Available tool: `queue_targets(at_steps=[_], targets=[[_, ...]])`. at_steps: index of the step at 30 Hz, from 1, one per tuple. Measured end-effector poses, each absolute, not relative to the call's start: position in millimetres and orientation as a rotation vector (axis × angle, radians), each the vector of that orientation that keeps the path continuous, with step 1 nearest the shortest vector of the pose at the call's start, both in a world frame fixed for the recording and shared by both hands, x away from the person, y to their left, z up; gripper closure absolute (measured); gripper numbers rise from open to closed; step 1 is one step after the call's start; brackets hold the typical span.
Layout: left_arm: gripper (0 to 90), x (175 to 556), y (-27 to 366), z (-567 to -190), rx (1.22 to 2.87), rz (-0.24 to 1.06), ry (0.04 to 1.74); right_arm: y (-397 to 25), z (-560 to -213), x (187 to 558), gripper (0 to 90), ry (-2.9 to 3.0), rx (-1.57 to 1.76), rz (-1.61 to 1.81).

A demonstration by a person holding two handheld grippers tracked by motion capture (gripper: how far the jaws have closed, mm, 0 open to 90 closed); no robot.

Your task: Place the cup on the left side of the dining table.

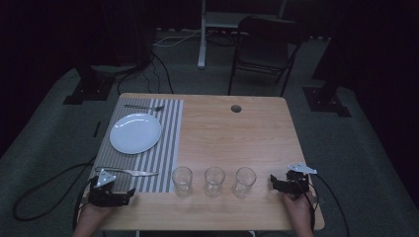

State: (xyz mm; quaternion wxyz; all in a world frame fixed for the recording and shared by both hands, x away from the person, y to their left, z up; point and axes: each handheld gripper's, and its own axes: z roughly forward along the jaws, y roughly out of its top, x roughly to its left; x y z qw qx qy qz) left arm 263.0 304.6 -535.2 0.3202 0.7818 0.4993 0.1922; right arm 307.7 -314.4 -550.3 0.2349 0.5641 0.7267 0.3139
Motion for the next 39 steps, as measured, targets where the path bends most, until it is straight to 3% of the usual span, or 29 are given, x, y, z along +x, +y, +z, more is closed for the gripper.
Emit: queue_targets(at_steps=[39], targets=[[1.5, 276, 219, -525, 2.113, 0.325, 1.02, -315, -550, 308, 12.3, 1.995, 1.547, 0.861]])
